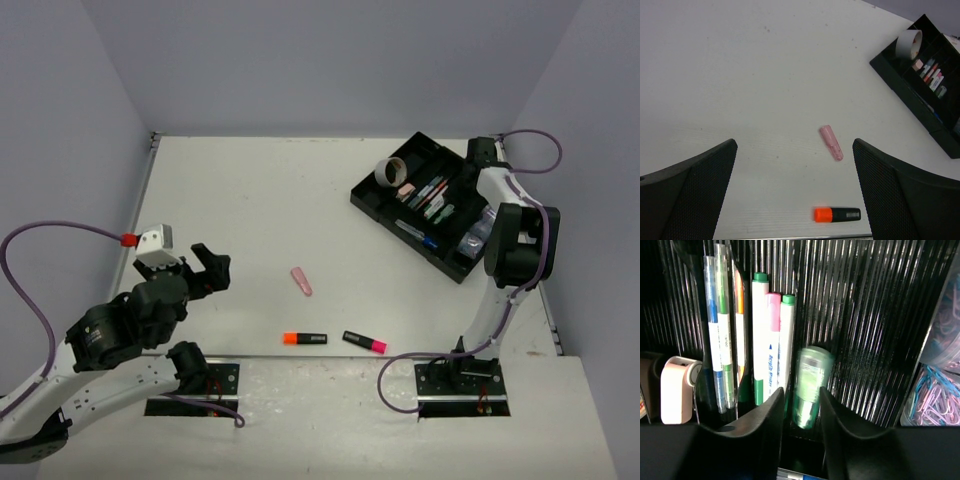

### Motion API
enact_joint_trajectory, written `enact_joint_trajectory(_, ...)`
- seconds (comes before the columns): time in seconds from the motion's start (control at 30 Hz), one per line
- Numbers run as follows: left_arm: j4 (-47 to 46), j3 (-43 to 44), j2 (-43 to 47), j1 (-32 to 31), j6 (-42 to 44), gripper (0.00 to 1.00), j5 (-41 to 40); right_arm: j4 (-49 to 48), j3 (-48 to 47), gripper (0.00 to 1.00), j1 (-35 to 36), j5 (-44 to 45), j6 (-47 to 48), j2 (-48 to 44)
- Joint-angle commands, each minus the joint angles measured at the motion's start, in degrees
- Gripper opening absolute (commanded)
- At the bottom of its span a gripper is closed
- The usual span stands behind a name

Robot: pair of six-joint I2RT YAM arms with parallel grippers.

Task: Sort the stationery into containers
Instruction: Place the stationery in the storage box, then pick up the stationery from the center of the board.

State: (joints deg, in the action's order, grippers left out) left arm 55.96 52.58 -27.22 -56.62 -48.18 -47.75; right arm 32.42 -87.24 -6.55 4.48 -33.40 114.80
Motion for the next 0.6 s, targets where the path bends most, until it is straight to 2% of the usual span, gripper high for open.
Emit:
enact_joint_trajectory(0.0,-1.91,-0.46,0.07,0.37,1.08,1.00,-1.38,-1.22,-1.01,0.45,0.04,-1.58,0.26,-4.56)
enact_joint_trajectory(0.07,-1.32,-0.37,0.15,0.37,0.90,1.00,-1.74,-1.05,-0.82,0.45,0.37,-2.10,0.44,-6.61)
enact_joint_trajectory(0.13,0.60,0.41,0.50,0.37,-1.69,1.00,-3.20,-2.77,1.77,0.44,3.85,-2.20,3.21,-13.69)
enact_joint_trajectory(0.33,1.94,0.33,3.98,0.37,-3.91,1.00,-5.31,-5.09,8.05,0.46,28.96,-2.79,8.52,-21.77)
enact_joint_trajectory(0.5,2.57,0.42,4.13,0.37,-4.55,1.00,-5.43,-2.50,5.12,0.61,49.56,-0.17,7.49,-15.17)
enact_joint_trajectory(0.57,2.73,0.49,3.68,0.39,-4.55,1.00,-5.43,-1.01,1.09,0.62,53.86,3.98,6.23,-10.01)
